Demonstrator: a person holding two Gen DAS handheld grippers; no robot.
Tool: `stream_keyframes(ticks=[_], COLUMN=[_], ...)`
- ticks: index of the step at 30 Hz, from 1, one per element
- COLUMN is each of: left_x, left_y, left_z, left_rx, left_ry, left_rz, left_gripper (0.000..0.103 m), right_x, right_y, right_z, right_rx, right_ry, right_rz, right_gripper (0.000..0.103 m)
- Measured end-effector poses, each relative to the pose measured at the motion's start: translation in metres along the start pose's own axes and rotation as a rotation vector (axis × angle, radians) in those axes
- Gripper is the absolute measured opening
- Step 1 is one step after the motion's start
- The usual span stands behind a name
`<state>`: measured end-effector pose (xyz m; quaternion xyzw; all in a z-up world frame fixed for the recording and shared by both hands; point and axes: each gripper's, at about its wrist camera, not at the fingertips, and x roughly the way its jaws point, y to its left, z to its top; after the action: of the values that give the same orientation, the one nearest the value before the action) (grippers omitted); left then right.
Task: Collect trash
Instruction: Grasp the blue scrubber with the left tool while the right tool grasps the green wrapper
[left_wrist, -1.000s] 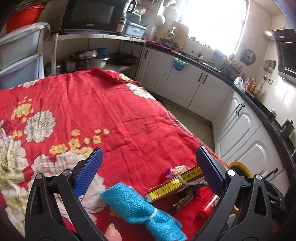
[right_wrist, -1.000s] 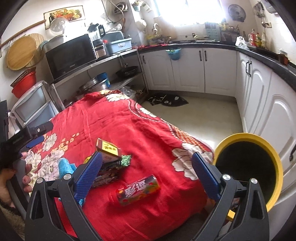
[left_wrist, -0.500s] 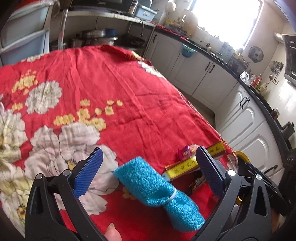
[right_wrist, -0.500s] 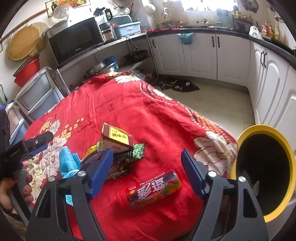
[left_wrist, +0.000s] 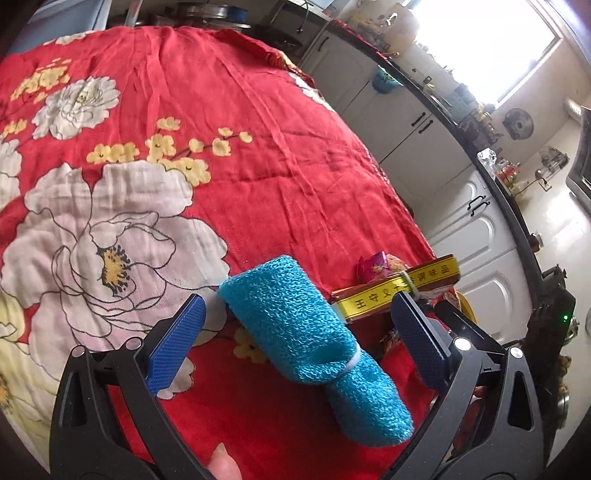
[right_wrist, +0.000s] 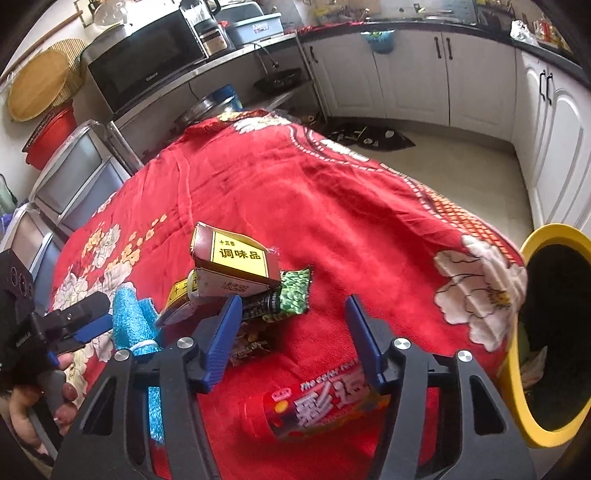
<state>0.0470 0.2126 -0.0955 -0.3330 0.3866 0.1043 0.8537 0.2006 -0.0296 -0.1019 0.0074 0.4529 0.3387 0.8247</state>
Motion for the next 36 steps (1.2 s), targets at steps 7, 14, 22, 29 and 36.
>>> stream_keyframes(ticks=[7, 14, 22, 29, 36], left_x=[0.018, 0.022, 0.021, 0.01, -0.009], left_y=[0.003, 0.007, 0.011, 0.012, -0.003], left_z=[-0.001, -0.001, 0.0, 0.002, 0.006], left_rx=[-0.03, -0.011, 0.005, 0.023, 0.07], left_ry=[0.028, 0.017, 0.014, 0.0, -0.04], left_rz=[0.002, 0.041, 0.054, 0.04, 0.015], left_gripper=[0.075, 0.053, 0.028, 0.014, 0.01], right_x=[0.018, 0.023, 0.016, -0.004, -0.026], right_y=[0.0, -0.003, -0.005, -0.009, -0.02], right_z=[0.002, 0.008, 0.007, 0.005, 0.003], right_rx=[0.022, 0.046, 0.064, 0.064, 0.072], right_ry=[0.044, 0.045, 0.027, -0.025, -0.076], right_rz=[0.058, 0.1, 0.135, 0.108, 0.078], right_gripper=[0.048, 0.032, 0.015, 0.011, 0.01])
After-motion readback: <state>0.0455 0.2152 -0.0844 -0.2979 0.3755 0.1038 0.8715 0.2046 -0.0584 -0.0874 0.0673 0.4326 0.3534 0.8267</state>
